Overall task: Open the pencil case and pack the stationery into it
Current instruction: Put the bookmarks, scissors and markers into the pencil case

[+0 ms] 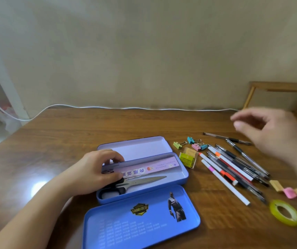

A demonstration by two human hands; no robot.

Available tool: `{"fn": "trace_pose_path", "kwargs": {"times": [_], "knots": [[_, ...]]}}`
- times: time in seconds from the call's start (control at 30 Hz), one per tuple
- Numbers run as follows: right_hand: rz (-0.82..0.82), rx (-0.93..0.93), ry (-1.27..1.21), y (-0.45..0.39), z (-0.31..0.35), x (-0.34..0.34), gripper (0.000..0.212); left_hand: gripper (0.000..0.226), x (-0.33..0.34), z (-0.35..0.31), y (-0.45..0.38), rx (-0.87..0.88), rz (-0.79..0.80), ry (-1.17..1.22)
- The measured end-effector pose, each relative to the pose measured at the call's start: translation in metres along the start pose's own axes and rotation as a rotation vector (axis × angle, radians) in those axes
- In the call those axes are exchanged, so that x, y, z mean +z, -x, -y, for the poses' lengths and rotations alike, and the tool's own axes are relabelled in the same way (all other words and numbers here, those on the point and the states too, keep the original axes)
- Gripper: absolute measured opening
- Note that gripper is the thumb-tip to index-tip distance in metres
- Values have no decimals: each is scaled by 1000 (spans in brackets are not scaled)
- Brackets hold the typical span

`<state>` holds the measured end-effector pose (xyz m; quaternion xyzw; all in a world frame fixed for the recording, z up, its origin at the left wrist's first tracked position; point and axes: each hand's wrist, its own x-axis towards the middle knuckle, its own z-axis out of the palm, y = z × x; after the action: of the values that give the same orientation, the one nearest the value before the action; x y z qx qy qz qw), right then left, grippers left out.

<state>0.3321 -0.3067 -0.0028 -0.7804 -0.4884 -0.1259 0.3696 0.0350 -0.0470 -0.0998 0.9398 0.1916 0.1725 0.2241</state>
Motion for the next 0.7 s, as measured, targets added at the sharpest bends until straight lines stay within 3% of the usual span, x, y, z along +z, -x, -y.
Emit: {"fn": "trace_pose_path", "kwargs": {"times": [0.07,0.13,0.23,0.4,0.47,0.57,0.7], "knots": [[98,195,161,14,-31,1,13,35,-1,1,1,4,-2,4],[320,341,281,20,-54,-3,20,38,-1,1,1,5,1,14],[435,410,316,21,-69,-5,23,40,0,-1,1,11,-2,27],[392,302,225,19,-46,10,5,38,1,-5,2,-5,-8,56],[490,256,188,23,-25,13,16,32,1,-6,3,-18,-7,64],[647,183,415,27,3,21,32,30,3,-6,4,-28,-7,77],[742,167,595,30,15,26,30,32,6,-5,7,-83,-60,170]]}}
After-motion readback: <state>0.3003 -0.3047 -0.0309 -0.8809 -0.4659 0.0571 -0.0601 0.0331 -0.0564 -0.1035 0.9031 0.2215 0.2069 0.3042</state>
